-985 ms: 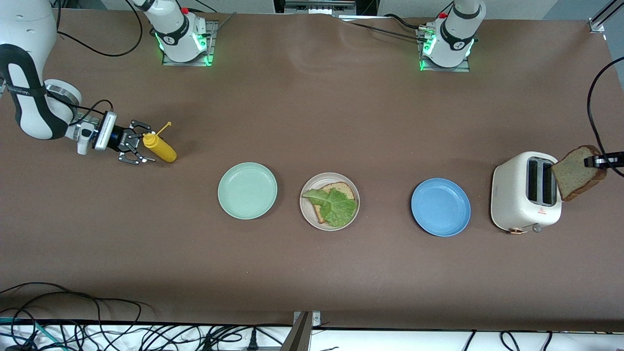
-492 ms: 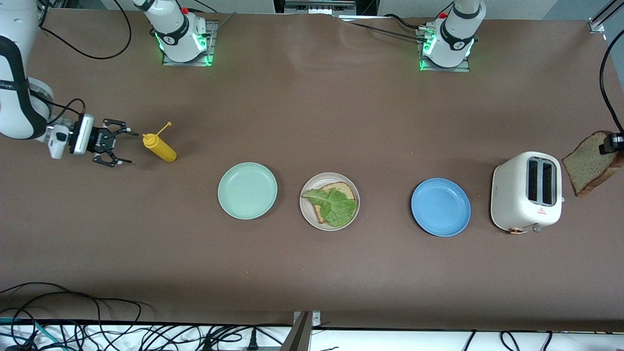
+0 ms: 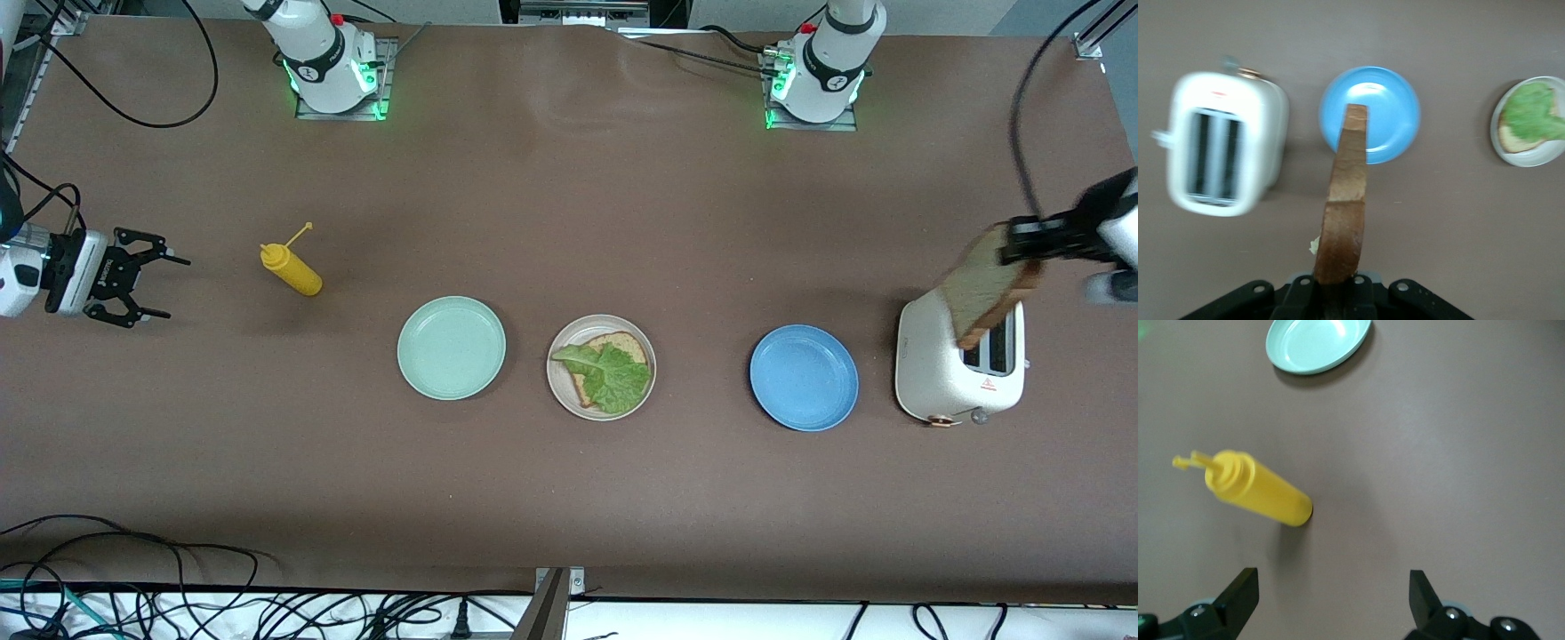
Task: Make sandwich on beige plate with both arms
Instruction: 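Open the right gripper while the left gripper lifts the toast out, then carry the toast with the left gripper and lower it onto the lettuce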
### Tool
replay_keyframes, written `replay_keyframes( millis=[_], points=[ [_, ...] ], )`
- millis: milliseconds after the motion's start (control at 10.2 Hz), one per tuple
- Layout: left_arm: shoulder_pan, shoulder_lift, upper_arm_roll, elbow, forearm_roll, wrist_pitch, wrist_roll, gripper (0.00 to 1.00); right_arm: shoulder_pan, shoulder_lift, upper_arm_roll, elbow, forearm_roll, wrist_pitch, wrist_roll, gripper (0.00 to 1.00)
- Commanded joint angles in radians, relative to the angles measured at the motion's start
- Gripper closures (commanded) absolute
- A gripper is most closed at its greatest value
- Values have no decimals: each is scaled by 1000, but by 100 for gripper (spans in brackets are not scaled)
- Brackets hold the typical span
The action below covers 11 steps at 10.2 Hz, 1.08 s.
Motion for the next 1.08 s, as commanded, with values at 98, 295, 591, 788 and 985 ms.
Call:
replay_keyframes(
  millis=[98,295,591,788,985],
  points=[
    [-123,18,-2,-145,-153,200,-192,100,-6,-100,107,71,-214,-12,421,0],
    [-171,93,-2,-185,-302,328,-247,100,-4,-107,165,173,-312,-79,661,0],
    [-281,208,-2,-232,-592,505,-240,100,0,-134,271,283,-501,-195,1122,0],
    [-370,317,-2,-199,-736,637,-237,100,5,-169,355,295,-646,-210,1467,0],
    [-439,402,-2,-170,-763,782,-235,100,11,-171,389,358,-662,-295,1730,0]
  ],
)
